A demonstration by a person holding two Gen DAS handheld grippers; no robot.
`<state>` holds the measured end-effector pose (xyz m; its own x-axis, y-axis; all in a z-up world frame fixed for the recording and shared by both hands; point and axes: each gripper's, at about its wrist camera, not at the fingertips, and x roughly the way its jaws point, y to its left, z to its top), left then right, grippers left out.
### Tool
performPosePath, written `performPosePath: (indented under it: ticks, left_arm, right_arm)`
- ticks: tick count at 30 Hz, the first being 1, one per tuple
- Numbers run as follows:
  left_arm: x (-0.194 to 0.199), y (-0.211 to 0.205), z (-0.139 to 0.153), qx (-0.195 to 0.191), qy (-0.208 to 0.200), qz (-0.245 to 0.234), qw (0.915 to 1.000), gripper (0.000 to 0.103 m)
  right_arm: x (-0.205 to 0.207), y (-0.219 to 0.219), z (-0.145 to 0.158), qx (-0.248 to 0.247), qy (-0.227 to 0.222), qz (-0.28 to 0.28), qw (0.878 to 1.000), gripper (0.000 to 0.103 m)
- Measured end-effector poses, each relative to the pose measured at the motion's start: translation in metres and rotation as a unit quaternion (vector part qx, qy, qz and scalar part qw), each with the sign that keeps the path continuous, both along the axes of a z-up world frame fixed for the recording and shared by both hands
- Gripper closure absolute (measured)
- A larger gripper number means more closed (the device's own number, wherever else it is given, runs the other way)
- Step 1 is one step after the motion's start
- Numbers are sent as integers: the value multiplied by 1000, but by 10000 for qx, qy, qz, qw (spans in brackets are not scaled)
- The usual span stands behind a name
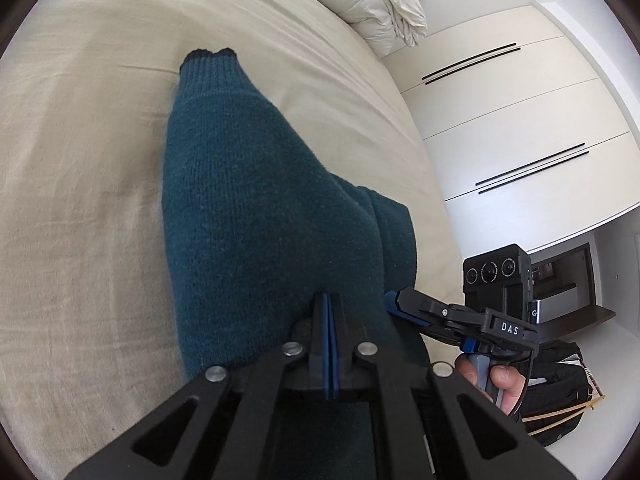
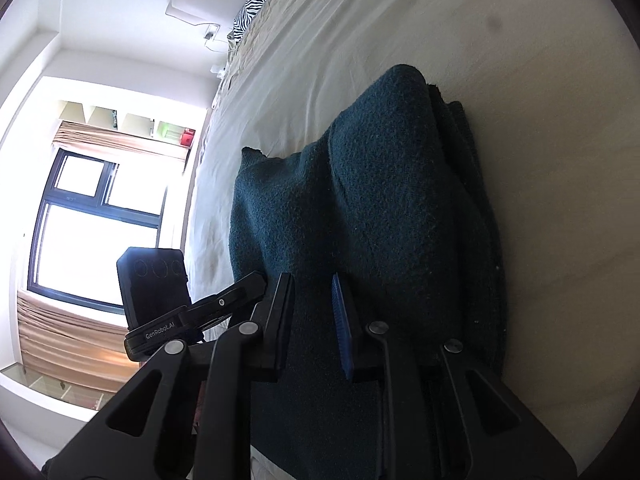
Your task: Fold small clothes
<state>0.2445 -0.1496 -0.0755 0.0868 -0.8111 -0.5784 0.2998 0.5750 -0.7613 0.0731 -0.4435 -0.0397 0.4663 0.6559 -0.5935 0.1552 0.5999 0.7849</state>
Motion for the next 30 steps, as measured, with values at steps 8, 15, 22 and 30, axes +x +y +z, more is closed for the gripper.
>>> performPosePath:
  ticks: [8,15,22,30]
  left_arm:
    - [-32,2,-5,-216,-28,-113,9997,93]
    - [-47,20,18,-396,-83,-172,9990,75]
    - [-62,8,-17,-228,194,-397,9988,87]
    - [-71,33,14,-670,-164,-113,9976,45]
  right_arm:
    - [-46,14,-7,41,-164,224,9996,84]
    - [-68,10,3,281,-312,59,9991,83]
    - [-80,22,-31,266,-163,44,9995,84]
    - [-82,20,17,-109,-545,-129,9984,68]
